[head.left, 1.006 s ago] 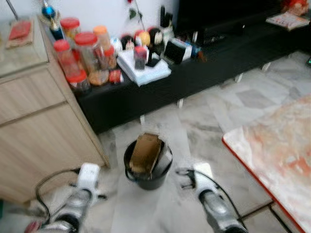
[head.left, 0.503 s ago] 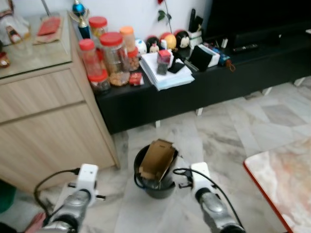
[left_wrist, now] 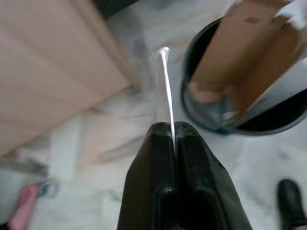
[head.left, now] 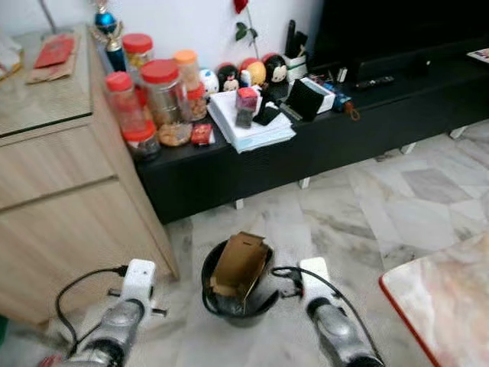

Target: Picking trash to rubbish bin

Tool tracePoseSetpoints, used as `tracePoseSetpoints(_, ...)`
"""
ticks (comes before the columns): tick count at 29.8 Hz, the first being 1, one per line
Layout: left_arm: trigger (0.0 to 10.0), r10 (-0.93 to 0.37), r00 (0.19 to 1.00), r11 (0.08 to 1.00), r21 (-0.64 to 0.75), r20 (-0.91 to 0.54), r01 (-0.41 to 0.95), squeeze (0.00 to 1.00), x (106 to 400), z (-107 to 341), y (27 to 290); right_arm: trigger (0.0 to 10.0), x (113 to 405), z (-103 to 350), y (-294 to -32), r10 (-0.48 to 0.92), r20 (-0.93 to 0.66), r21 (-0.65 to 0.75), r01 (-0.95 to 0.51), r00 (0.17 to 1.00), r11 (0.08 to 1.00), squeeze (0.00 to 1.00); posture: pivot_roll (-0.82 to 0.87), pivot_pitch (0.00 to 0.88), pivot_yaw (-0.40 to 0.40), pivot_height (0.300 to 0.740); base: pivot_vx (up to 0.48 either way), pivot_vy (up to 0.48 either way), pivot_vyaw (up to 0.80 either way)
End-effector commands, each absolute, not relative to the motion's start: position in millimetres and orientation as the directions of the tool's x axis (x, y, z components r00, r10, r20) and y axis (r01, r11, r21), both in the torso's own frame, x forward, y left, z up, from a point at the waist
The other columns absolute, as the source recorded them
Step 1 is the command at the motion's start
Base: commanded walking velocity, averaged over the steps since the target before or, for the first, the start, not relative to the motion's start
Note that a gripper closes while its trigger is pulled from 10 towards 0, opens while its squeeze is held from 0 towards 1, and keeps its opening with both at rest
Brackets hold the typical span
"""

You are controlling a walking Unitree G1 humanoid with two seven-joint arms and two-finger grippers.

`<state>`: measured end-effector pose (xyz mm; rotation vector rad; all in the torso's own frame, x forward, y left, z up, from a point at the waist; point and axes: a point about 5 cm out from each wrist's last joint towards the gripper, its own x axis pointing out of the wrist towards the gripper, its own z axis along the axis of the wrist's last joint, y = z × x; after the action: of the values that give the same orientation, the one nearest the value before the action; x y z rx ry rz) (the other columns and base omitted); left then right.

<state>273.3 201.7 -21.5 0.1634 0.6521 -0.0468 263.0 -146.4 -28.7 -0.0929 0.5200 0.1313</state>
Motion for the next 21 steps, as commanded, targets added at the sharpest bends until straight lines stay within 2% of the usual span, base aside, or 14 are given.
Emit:
tracePoseSetpoints(1,10.0,0.035,0.784,0.980,0.176,-0.620,0.096,0.00,270.8,-21.4,213.5,10.0,264.3,-27.4,-134.1,0.131,-0.490,-0.034,-0.169,0.862,0.985,0.00,0.15,0.088,0.014,0.740,0.304,0.000,0.00)
tracePoseSetpoints(21,10.0,0.032,0.786,0.979,0.176,-0.618,0.098,0.00,272.0,-20.6,213.1,10.0,264.2,-27.3,-131.1,0.140,-0.489,-0.028,-0.176,0.861,0.984,0.00,0.14,0.087,0.016,0.740,0.304,0.000,0.00)
